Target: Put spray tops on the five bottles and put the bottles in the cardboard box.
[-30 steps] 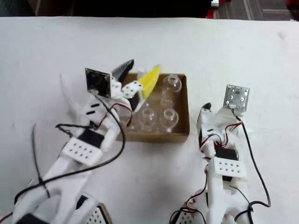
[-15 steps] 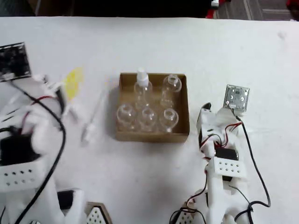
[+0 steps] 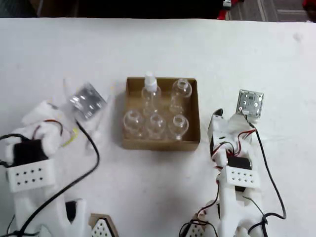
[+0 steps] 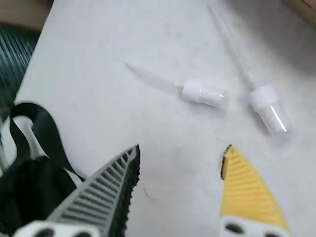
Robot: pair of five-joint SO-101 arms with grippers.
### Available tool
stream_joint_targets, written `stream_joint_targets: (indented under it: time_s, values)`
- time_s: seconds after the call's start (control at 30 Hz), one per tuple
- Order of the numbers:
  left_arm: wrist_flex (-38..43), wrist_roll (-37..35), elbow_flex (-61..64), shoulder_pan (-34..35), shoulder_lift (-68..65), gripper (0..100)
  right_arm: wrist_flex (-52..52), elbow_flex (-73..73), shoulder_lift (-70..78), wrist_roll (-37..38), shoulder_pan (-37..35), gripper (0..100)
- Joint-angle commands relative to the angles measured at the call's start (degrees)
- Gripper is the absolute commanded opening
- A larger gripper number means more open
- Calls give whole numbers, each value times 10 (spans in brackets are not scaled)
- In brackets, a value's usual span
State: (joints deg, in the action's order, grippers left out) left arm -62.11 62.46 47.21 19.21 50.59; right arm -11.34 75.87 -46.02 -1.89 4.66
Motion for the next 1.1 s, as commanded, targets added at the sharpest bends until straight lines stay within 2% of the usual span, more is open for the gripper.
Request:
stream_joint_targets:
  time_s: [0.0, 0.13, 0.27, 0.37, 0.47, 0.53, 0.7, 0.83, 0.97, 1.07]
  values:
    - [179, 68, 86, -22, 5, 245, 7, -4, -1, 18, 5, 198]
    - [239, 111, 98, -20, -70, 245, 8, -4, 0, 39, 0, 198]
    - [250, 132, 1, -6, -226, 245, 9, -4, 0, 40, 0, 198]
    - [170, 178, -112, 0, -351, 245, 11, -4, 0, 41, 0, 198]
    - [34, 282, -236, 1, -450, 248, 12, -4, 0, 42, 0, 198]
    - [-23, 324, -310, 0, -505, 248, 12, -4, 0, 42, 0, 198]
    - [-46, 315, -419, -20, -613, 251, 12, -5, 0, 42, 0, 198]
    - [-40, 316, -430, -35, -638, 305, 12, -5, 0, 42, 0, 198]
    - [-17, 318, -426, -47, -642, 308, 12, -5, 0, 42, 0, 198]
    - [-21, 353, -422, -57, -643, 307, 12, -5, 0, 42, 0, 198]
